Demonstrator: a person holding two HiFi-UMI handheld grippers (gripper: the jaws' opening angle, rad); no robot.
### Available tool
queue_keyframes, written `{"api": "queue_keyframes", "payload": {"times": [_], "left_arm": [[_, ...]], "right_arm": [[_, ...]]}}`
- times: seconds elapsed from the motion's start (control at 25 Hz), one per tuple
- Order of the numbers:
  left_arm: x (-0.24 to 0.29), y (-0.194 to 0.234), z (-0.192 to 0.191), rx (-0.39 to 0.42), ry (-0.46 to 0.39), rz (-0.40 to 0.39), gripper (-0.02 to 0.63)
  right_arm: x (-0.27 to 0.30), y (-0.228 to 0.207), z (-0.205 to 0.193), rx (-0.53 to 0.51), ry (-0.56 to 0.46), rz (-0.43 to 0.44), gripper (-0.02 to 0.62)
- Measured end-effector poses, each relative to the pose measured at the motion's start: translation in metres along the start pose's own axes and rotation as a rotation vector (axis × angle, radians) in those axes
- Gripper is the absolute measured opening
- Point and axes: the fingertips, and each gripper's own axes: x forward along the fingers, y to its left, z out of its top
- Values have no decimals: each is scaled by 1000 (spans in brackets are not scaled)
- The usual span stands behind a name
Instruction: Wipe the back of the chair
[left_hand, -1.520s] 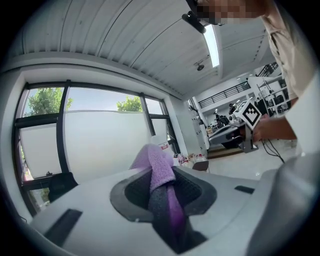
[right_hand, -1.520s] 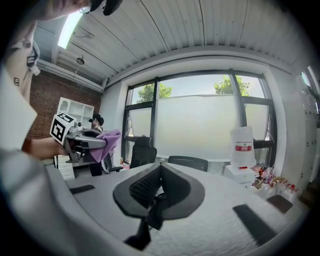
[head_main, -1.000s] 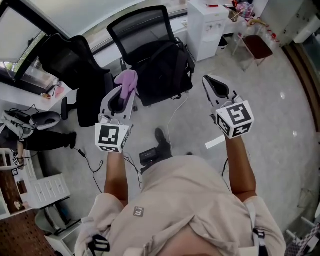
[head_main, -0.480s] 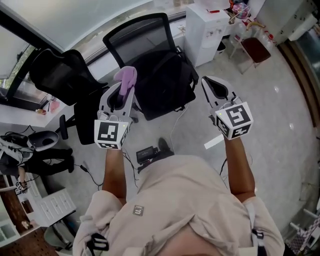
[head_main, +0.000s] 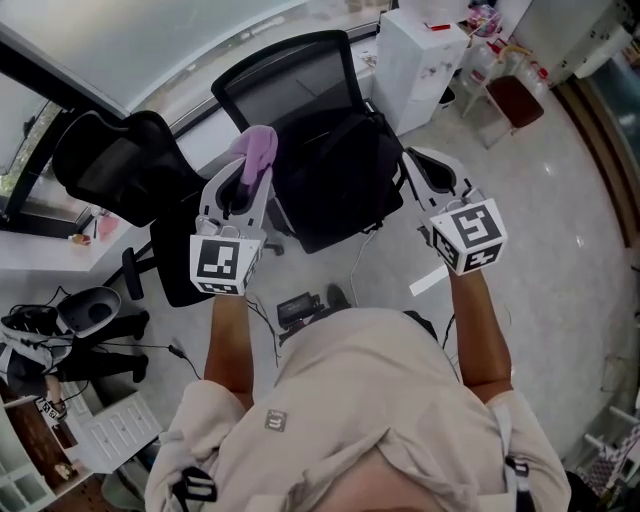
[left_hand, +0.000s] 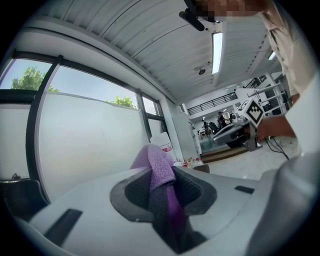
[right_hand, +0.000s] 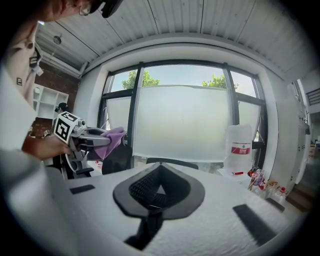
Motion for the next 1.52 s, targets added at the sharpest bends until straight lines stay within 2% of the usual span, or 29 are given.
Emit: {"api": "queue_keyframes", "payload": {"times": [0.16, 0.48, 0.96, 1.28, 1.52], "left_arm": [[6, 28, -10, -2, -16, 10, 100], [15, 77, -21, -11, -35, 98, 100], [43, 136, -67, -26, 73, 283, 100], [108, 165, -115, -48, 128, 360, 100], [161, 195, -177, -77, 186, 409, 100]], "right_arm": [[24, 6, 9, -22, 3, -2, -6], [77, -2, 31, -73, 3, 42, -6], [173, -40, 28, -71, 18, 165, -6], [222, -95, -17, -50, 67, 180, -6], [249, -130, -75, -14, 154, 182, -6]]}}
